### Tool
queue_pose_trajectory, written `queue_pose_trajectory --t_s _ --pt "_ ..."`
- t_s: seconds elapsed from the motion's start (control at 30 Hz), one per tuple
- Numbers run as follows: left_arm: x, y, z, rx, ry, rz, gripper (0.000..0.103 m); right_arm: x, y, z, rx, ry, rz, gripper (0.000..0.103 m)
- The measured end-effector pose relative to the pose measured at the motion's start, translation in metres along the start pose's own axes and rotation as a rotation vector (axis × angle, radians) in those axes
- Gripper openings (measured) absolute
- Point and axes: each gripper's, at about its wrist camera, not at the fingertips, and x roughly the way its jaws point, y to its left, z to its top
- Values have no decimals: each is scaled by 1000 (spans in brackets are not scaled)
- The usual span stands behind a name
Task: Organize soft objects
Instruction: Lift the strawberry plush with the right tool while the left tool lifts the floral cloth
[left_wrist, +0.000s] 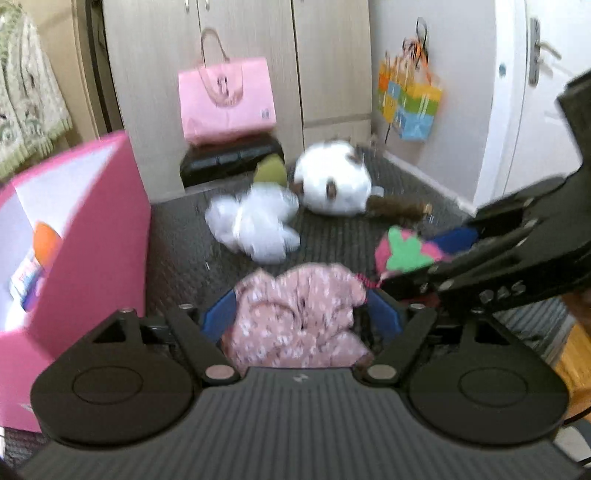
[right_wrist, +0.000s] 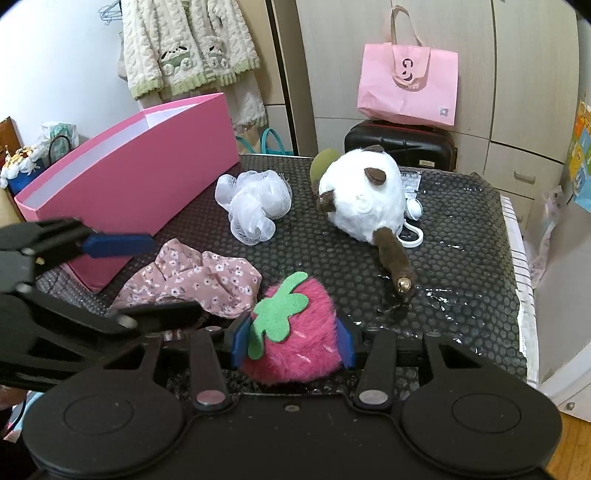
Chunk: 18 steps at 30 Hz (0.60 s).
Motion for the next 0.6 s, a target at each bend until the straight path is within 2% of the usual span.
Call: queue_pose_trajectory --t_s 0.1,0.2,0.27,0.3,0.33,0.4,0.6 --pt "16 3 -5 -34 66 14 78 3 -1 -3 -2 4 -13 53" --pt "19 6 -9 -59 60 6 77 3 -2 -5 -1 3 -9 53" --pt "17 8 -9 -72 51 7 58 3 -2 -5 2 5 -7 53" --pt "16 8 -9 -73 51 4 42 2 -2 -6 3 3 -9 53" --pt "15 9 -9 -70 48 -6 32 1 -1 -6 5 1 -10 53" --pt "10 9 -10 -77 42 -6 24 -1 0 -8 16 -6 -13 53" --pt "-12 18 -11 -107 43 -48 24 -12 4 -6 59 -19 10 52"
